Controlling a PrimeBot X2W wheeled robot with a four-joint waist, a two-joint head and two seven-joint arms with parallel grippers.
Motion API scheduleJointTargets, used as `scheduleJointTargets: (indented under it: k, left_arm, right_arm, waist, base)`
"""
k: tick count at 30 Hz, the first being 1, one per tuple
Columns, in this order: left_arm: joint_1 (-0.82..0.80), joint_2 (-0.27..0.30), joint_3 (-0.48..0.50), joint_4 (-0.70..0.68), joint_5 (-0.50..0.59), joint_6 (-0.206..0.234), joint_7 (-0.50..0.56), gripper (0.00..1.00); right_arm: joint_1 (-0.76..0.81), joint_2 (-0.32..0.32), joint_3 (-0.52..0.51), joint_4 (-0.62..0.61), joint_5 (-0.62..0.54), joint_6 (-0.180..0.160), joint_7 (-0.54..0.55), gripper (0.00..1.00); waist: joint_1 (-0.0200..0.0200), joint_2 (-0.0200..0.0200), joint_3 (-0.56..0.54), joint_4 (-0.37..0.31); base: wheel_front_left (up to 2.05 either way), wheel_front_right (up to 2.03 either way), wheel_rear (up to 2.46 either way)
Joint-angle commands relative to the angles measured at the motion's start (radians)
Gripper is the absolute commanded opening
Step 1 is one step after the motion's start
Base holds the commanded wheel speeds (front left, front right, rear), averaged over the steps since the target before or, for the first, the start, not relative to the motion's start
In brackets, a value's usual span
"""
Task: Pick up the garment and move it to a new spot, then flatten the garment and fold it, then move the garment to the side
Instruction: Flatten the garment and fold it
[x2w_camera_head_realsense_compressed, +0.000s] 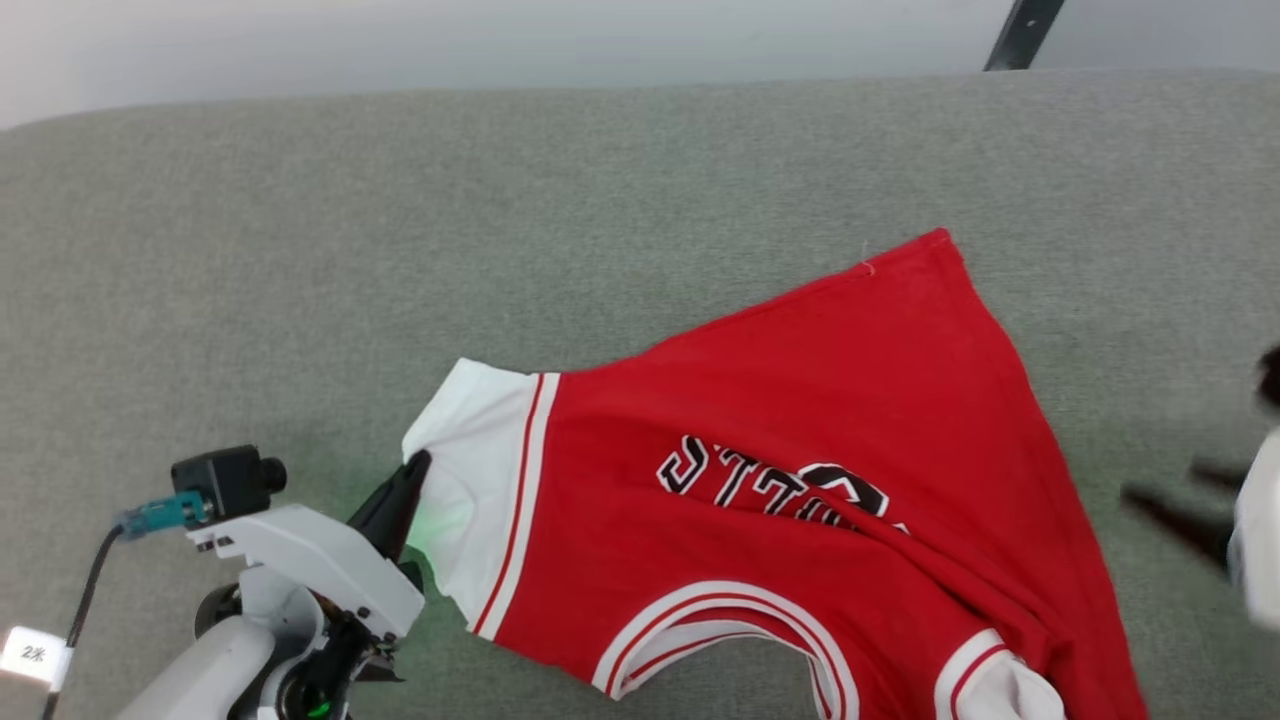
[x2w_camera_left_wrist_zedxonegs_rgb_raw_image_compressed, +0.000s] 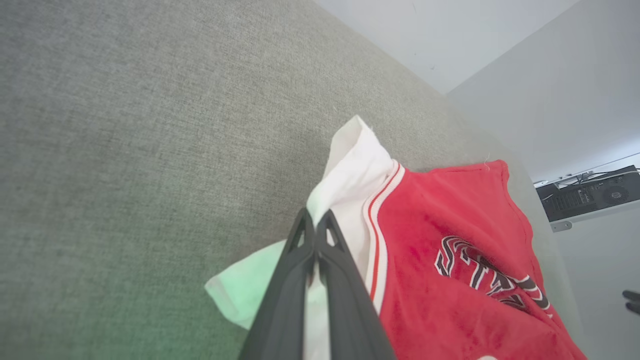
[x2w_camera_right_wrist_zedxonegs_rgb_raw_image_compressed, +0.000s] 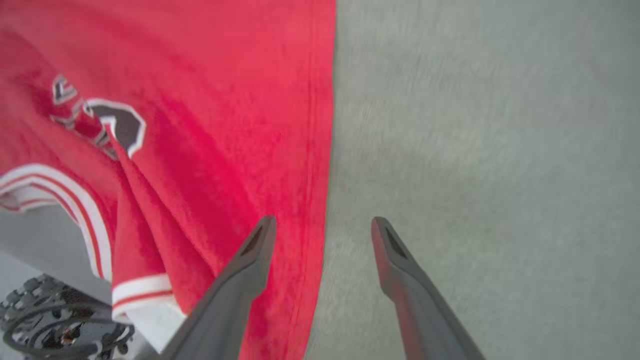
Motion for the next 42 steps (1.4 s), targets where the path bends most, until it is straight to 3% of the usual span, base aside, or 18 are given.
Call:
scheduleJointTargets:
  k: [1,6,12,19,27,28,30,35,42]
  left_arm:
    - [-0.006,-0.002,-0.002,-0.005,0.011,0.005,0.001,0.00]
    - [-0.030,-0.015,-0.008,-0.018,0.019,0.002,0.005,0.00]
    - [-0.063,-0.027,-0.016,-0.025,0.033,-0.004,0.012,0.00]
    - [-0.109,-0.050,-0.025,-0.016,0.047,-0.022,0.018,0.00]
    - [-0.128,-0.074,-0.031,0.011,0.053,-0.043,0.008,0.00]
    - [-0.127,-0.075,-0.031,0.013,0.053,-0.045,0.006,0.00]
    - [-0.124,-0.076,-0.030,0.019,0.051,-0.048,0.004,0.00]
    - [-0.128,-0.080,-0.022,0.027,0.038,-0.060,0.002,0.00]
    - [-0.255,-0.081,0.018,0.069,0.039,-0.084,0.020,0.00]
  right_arm:
    - [-0.034,0.003,-0.009,0.000,-0.010,-0.001,-0.009,1.00]
    - [-0.237,-0.002,0.064,0.071,-0.125,-0.001,-0.139,1.00]
    - [-0.451,0.022,0.242,0.302,-0.226,-0.001,-0.271,1.00]
    - [-0.615,0.040,0.358,0.559,-0.234,-0.001,-0.351,1.00]
    - [-0.658,0.032,0.497,0.712,-0.150,-0.001,-0.371,1.00]
    - [-0.657,0.032,0.510,0.723,-0.141,-0.001,-0.366,0.56]
    - [-0.663,0.032,0.534,0.736,-0.118,0.000,-0.370,0.00]
    - [-0.706,0.034,0.514,0.772,-0.087,-0.001,-0.457,0.00]
    - [-0.804,0.088,0.344,0.912,-0.106,-0.001,-0.658,0.00]
  waist:
    - [0.0000,-0.0001,0.012,0.016]
    - [0.0000,-0.0001,0.046,0.045]
    - [0.0000,-0.0001,0.099,0.080]
    - [0.0000,-0.0001,0.167,0.129]
    - [0.0000,-0.0001,0.188,0.153]
    - [0.0000,-0.0001,0.187,0.153]
    - [0.0000,-0.0001,0.184,0.152]
    - [0.0000,-0.0001,0.164,0.146]
    - [0.0000,-0.0001,0.148,0.134]
  base:
    - [0.00,0.00,0.00]
    - [0.00,0.00,0.00]
    - [0.00,0.00,0.00]
    - [0.00,0.00,0.00]
    - [0.00,0.00,0.00]
    - [0.00,0.00,0.00]
    - [0.00,0.00,0.00]
    - [0.00,0.00,0.00]
    - [0.00,0.00,0.00]
